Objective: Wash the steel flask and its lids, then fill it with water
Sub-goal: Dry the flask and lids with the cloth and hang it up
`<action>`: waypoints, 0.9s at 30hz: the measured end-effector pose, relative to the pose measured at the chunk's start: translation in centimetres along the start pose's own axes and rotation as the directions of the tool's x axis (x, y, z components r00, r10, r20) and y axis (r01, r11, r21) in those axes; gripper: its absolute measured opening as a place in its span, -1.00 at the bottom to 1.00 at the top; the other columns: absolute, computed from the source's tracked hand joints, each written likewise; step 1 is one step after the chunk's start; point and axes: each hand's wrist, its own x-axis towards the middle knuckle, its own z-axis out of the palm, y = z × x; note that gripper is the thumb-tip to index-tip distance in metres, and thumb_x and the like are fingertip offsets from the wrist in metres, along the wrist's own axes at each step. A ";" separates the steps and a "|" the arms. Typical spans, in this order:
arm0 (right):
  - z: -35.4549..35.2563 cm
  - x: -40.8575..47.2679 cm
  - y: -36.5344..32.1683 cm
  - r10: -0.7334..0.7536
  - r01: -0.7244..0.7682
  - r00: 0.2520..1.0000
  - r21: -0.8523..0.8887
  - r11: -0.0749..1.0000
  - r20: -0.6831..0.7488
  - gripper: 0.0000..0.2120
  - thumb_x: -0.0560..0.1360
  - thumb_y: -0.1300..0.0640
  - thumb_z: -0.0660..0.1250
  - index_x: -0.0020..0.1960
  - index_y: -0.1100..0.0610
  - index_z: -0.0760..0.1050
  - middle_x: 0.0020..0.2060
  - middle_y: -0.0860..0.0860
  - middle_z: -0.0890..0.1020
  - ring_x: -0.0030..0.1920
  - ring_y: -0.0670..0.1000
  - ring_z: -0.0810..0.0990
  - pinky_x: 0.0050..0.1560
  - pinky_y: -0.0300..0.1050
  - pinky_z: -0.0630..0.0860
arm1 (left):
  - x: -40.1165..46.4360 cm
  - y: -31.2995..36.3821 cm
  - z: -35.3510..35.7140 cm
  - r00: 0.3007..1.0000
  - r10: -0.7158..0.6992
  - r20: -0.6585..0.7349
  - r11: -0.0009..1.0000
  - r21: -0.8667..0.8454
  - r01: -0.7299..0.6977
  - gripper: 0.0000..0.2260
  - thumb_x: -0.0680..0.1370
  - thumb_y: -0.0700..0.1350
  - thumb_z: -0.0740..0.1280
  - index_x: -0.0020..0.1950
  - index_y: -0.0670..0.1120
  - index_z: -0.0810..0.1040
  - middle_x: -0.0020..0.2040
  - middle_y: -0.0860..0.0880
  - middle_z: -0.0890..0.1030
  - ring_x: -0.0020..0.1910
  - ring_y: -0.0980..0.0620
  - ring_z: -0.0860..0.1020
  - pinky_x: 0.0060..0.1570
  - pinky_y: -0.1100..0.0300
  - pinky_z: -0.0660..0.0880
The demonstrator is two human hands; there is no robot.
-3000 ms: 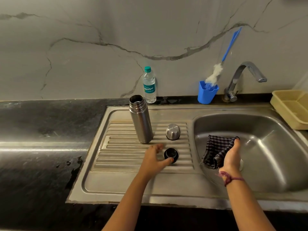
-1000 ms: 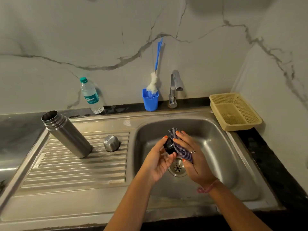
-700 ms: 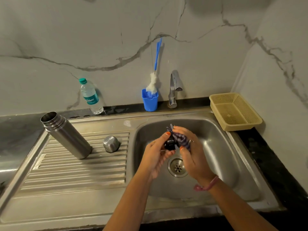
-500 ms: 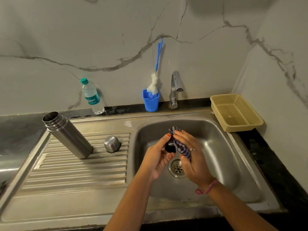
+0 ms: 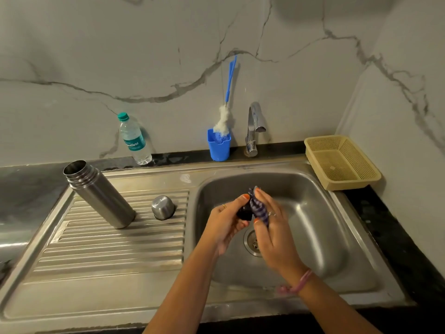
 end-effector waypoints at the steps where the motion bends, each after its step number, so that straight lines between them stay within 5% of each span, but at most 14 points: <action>1: -0.4 0.7 -0.3 0.121 -0.121 0.993 0.139 0.983 0.014 -0.59 0.54 0.06 0.10 0.34 0.07 0.44 0.26 -0.05 0.53 0.29 -0.19 0.44 0.31 -0.29 0.35 | 0.0 0.0 -0.1 1.000 0.005 0.018 1.000 0.018 -0.006 -0.82 0.54 -0.05 0.43 -0.10 -0.16 0.71 -0.25 -0.08 0.65 -0.37 0.10 0.51 -0.31 0.31 0.52; 4: -0.8 2.1 -0.9 0.363 -0.407 0.914 0.400 0.821 0.183 -0.70 0.58 0.03 0.12 0.22 0.02 0.53 0.06 -0.05 0.64 0.09 -0.17 0.59 0.12 -0.23 0.51 | 0.0 0.1 -0.2 1.000 0.028 0.006 0.999 0.031 -0.028 -0.82 0.54 -0.06 0.43 -0.16 -0.13 0.72 -0.25 -0.10 0.61 -0.38 0.08 0.45 -0.34 0.32 0.49; 7: -0.2 0.6 -1.5 0.097 -0.104 0.992 0.086 0.991 0.085 -0.47 0.50 0.01 0.07 0.46 0.06 0.33 0.39 -0.05 0.42 0.43 -0.14 0.31 0.45 -0.15 0.23 | 0.6 0.5 -0.2 0.997 0.001 -0.080 0.999 -0.042 -0.005 -0.79 0.52 -0.03 0.45 -0.13 -0.19 0.69 -0.27 -0.09 0.61 -0.39 0.09 0.49 -0.33 0.31 0.50; 9: 0.7 -1.1 -0.7 -0.093 0.110 0.988 -0.137 0.984 0.120 -0.40 0.50 0.03 0.05 0.54 0.08 0.16 0.53 -0.08 0.18 0.54 -0.08 0.02 0.52 -0.18 -0.01 | 0.9 0.7 -0.2 0.996 -0.007 -0.093 0.998 -0.065 0.000 -0.71 0.51 0.00 0.46 -0.01 -0.24 0.68 -0.18 -0.12 0.65 -0.29 0.05 0.57 -0.19 0.23 0.54; 11: 0.8 -1.4 -0.5 -0.103 0.120 0.988 -0.149 0.982 0.117 -0.39 0.50 0.03 0.04 0.55 0.07 0.12 0.54 -0.13 0.11 0.55 -0.09 -0.06 0.52 -0.23 -0.05 | 1.0 0.6 -0.3 0.996 -0.014 -0.090 0.998 -0.055 0.009 -0.70 0.51 0.01 0.45 0.00 -0.24 0.68 -0.18 -0.12 0.66 -0.26 0.05 0.59 -0.15 0.21 0.55; 15: 0.3 1.0 -0.5 0.072 -0.083 0.995 0.151 0.985 0.076 -0.46 0.49 0.01 0.07 0.46 0.07 0.33 0.42 -0.09 0.39 0.45 -0.16 0.28 0.47 -0.18 0.21 | 0.8 0.3 -0.6 0.998 -0.021 -0.062 1.000 -0.018 0.020 -0.77 0.52 -0.01 0.45 -0.12 -0.20 0.68 -0.28 -0.08 0.64 -0.43 0.11 0.51 -0.34 0.33 0.54; 19: -0.8 3.0 -1.5 0.292 -0.368 0.929 0.480 0.796 0.227 -0.66 0.57 0.14 0.10 0.28 0.03 0.48 0.18 -0.03 0.60 0.14 -0.22 0.56 0.19 -0.29 0.48 | 0.7 0.2 -1.0 0.999 0.004 -0.052 1.000 -0.019 -0.004 -0.77 0.52 -0.01 0.45 -0.07 -0.18 0.67 -0.26 -0.08 0.63 -0.41 0.10 0.49 -0.35 0.33 0.54; 21: -0.7 2.0 -1.8 0.220 -0.284 0.957 0.467 0.837 0.187 -0.61 0.54 0.17 0.10 0.34 0.07 0.45 0.23 -0.04 0.57 0.20 -0.23 0.53 0.21 -0.32 0.45 | 0.9 0.5 -1.2 0.997 0.009 -0.077 0.999 -0.040 -0.012 -0.75 0.51 0.01 0.45 -0.03 -0.19 0.66 -0.25 -0.08 0.63 -0.41 0.12 0.50 -0.37 0.34 0.53; 24: 0.5 -0.1 -0.3 0.009 -0.033 0.994 0.229 0.973 0.108 -0.47 0.50 0.13 0.10 0.47 0.12 0.29 0.43 -0.04 0.37 0.44 -0.11 0.30 0.45 -0.18 0.23 | 1.2 0.3 -1.4 0.995 -0.006 -0.103 0.999 -0.046 0.001 -0.72 0.49 0.03 0.47 -0.01 -0.20 0.66 -0.25 -0.07 0.64 -0.42 0.12 0.50 -0.39 0.35 0.53; 27: 0.5 0.1 0.7 -0.033 0.018 0.994 0.150 0.988 0.100 -0.47 0.50 0.10 0.09 0.47 0.10 0.30 0.44 -0.07 0.35 0.46 -0.08 0.28 0.45 -0.15 0.22 | 1.1 -0.2 -1.3 0.999 -0.001 -0.048 0.999 -0.032 -0.001 -0.80 0.52 -0.01 0.45 -0.12 -0.15 0.69 -0.25 -0.07 0.63 -0.42 0.11 0.50 -0.38 0.35 0.53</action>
